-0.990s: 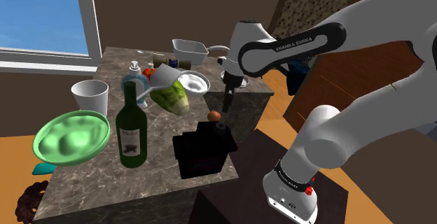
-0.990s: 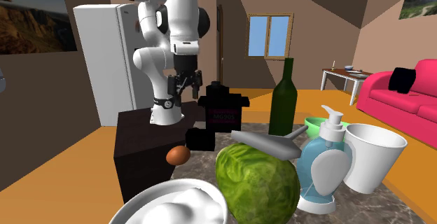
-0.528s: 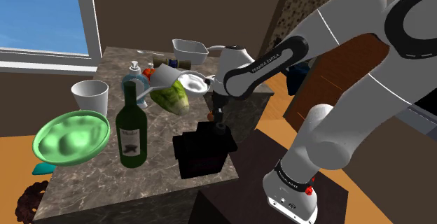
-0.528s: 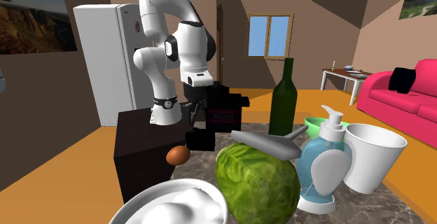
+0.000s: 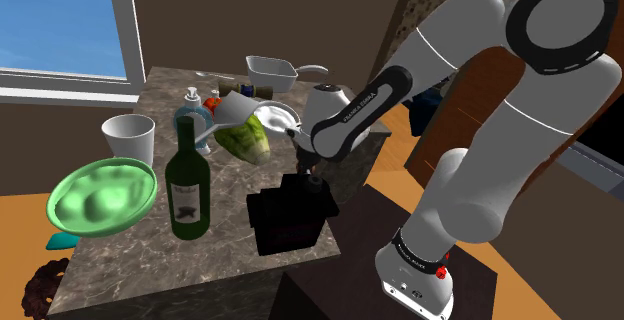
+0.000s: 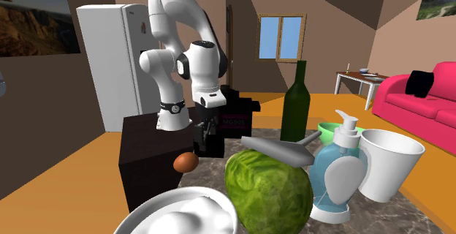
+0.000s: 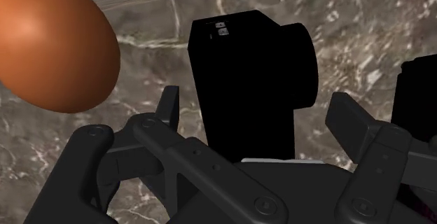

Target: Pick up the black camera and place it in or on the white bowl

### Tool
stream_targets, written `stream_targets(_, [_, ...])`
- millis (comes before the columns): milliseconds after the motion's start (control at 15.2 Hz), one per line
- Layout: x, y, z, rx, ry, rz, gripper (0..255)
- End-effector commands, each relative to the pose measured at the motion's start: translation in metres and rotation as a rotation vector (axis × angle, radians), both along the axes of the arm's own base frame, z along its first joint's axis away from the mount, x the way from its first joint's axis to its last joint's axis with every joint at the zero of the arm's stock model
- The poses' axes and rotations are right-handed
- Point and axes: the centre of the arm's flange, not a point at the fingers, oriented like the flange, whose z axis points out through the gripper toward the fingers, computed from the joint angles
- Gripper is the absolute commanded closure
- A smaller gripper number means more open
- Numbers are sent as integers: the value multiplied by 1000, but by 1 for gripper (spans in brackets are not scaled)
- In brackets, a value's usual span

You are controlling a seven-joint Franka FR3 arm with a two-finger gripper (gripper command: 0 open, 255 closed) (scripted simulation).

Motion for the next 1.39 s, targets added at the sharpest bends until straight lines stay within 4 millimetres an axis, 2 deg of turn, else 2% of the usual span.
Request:
stream_targets(0, [2,0,-9,0,-1,0,0])
stream_targets(462, [2,0,-9,0,-1,0,0])
stream_targets(528, [2,0,-9,0,-1,0,255])
stream_targets(1122, [2,0,-9,0,-1,0,255])
stream_targets(1320, [2,0,7,0,-1,0,255])
